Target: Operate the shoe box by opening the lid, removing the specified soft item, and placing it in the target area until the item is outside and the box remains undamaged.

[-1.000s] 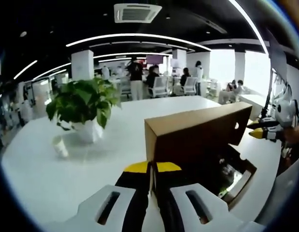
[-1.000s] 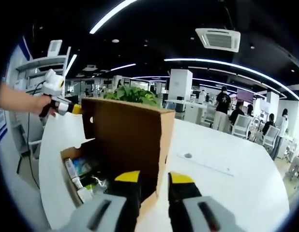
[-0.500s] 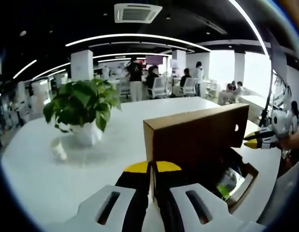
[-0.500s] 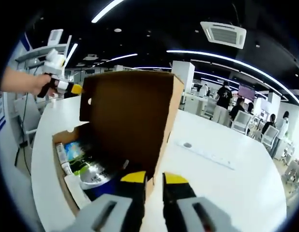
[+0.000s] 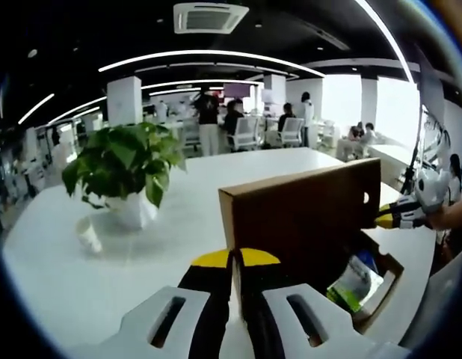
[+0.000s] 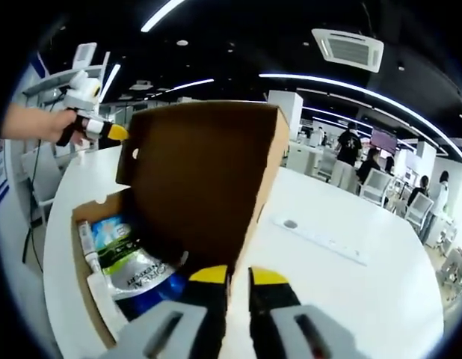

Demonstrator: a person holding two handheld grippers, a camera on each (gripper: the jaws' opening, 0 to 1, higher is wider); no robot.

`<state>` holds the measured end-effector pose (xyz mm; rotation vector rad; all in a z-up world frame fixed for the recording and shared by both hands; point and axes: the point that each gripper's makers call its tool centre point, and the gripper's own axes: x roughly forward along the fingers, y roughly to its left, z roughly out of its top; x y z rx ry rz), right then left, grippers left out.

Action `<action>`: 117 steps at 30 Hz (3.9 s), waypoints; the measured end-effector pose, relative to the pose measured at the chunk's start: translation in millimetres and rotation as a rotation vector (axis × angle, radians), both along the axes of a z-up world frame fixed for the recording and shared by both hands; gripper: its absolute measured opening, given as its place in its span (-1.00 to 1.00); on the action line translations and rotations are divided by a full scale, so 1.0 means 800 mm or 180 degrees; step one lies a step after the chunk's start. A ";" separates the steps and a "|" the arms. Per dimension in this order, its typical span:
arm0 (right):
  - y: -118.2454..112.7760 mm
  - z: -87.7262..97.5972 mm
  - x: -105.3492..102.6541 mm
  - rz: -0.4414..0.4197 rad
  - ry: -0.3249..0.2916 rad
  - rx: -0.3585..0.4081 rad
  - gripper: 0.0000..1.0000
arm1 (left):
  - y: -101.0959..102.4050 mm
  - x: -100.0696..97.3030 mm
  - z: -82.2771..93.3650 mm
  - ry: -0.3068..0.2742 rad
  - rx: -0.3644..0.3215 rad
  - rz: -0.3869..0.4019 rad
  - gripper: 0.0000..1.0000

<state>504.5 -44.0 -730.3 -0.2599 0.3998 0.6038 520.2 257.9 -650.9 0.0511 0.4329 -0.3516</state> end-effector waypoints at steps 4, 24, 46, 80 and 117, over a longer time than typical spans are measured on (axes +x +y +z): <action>0.004 -0.002 0.002 0.0023 0.0023 -0.0022 -0.95 | 0.000 0.005 -0.001 0.0012 -0.0012 0.0007 -0.99; 0.002 -0.004 0.007 0.0065 -0.0051 -0.0173 -1.00 | -0.001 0.013 -0.001 -0.0016 -0.0108 0.0069 -0.97; 0.003 -0.004 0.015 0.0034 -0.0046 -0.0164 -1.00 | 0.006 -0.018 -0.077 0.0370 -0.0083 0.0149 -0.84; 0.003 -0.007 0.033 -0.0043 0.0035 -0.0095 -1.00 | 0.002 0.004 -0.101 0.0426 -0.0203 0.0266 -0.99; 0.005 -0.023 0.058 -0.0204 0.0253 0.0144 -1.00 | 0.001 0.023 -0.118 0.0533 -0.0136 0.0323 -0.96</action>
